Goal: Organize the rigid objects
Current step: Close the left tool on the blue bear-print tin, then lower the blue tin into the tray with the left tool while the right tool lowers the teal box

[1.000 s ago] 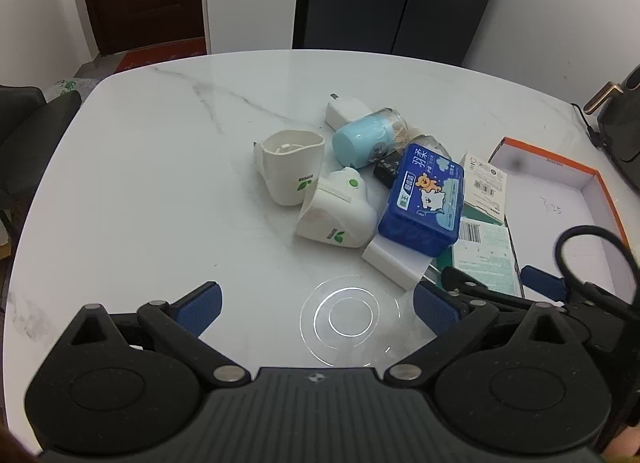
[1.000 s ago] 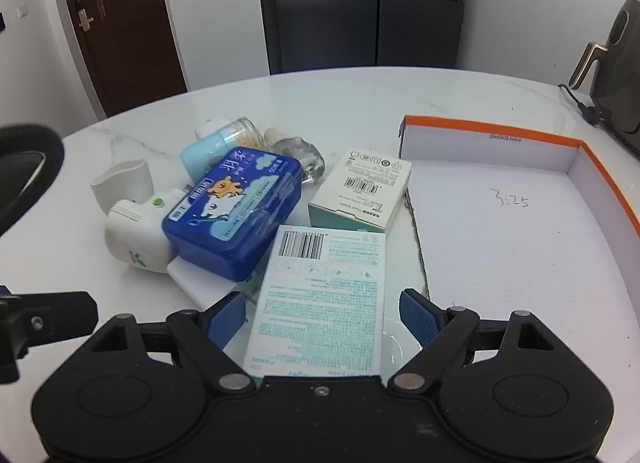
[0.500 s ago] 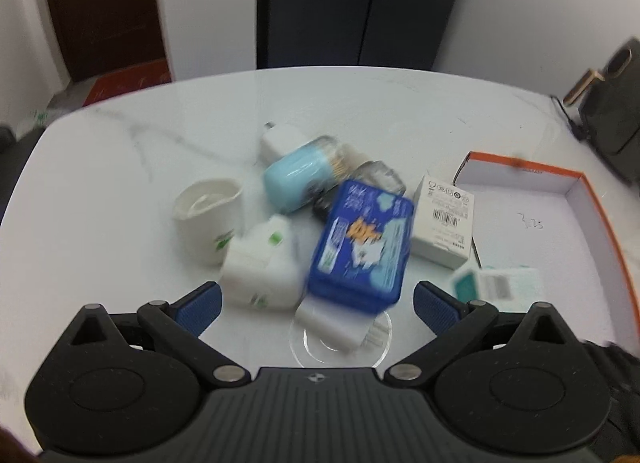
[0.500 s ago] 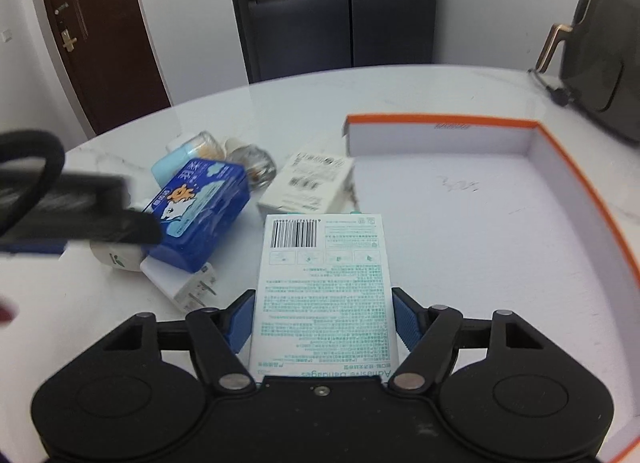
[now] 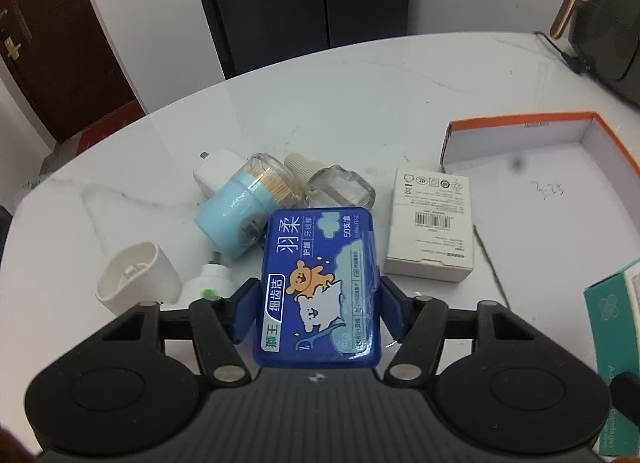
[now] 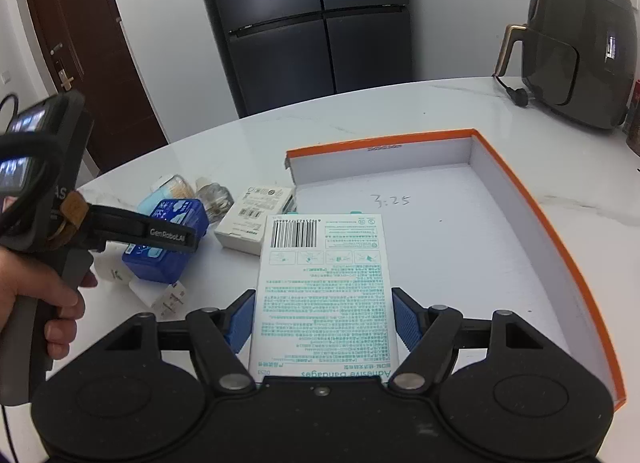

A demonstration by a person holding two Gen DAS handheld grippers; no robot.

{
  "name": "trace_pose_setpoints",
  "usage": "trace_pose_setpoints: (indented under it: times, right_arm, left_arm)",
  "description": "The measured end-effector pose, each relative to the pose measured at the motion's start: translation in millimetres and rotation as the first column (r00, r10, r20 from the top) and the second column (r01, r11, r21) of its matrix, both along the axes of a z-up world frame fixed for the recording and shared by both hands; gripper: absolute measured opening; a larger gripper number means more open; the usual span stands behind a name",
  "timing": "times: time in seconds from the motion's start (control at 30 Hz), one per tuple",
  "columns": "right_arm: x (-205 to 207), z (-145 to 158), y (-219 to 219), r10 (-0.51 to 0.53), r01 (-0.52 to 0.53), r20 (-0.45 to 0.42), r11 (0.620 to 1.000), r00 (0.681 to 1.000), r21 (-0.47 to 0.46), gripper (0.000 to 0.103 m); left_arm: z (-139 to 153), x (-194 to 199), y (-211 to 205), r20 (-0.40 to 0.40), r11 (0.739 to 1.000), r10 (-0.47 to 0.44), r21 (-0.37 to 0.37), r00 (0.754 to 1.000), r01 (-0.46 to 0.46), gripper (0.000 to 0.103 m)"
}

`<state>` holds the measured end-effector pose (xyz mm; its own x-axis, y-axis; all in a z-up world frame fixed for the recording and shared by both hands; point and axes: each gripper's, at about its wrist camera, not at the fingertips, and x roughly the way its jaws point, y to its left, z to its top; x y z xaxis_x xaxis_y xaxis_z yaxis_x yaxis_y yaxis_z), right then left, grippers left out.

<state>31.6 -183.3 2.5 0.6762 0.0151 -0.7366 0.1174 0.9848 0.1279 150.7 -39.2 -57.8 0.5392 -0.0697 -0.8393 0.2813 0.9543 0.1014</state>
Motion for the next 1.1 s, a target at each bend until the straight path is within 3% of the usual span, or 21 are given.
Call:
trace_pose_setpoints:
  times: [0.33,0.6,1.1]
  right_arm:
    - [-4.3,22.9,-25.9,0.012,-0.012,0.038,1.0,0.999,-0.003,0.084]
    - [2.2,49.4,-55.7,0.044,-0.042,0.073,0.999,0.996,-0.029,0.084]
    - [10.7,77.0,-119.5,0.023,-0.018,0.097,0.998,0.995,-0.053,0.084]
  left_arm:
    - [46.1,-42.6,-4.4,0.07,0.991,0.096,-0.099,0.993,-0.089,0.062]
    - [81.4,-78.2,-41.6,0.087,0.981,0.106,-0.171,0.991,-0.09,0.062]
    - [99.0,-83.5,-108.4,0.118,0.975,0.094,-0.212,0.989,-0.068,0.063]
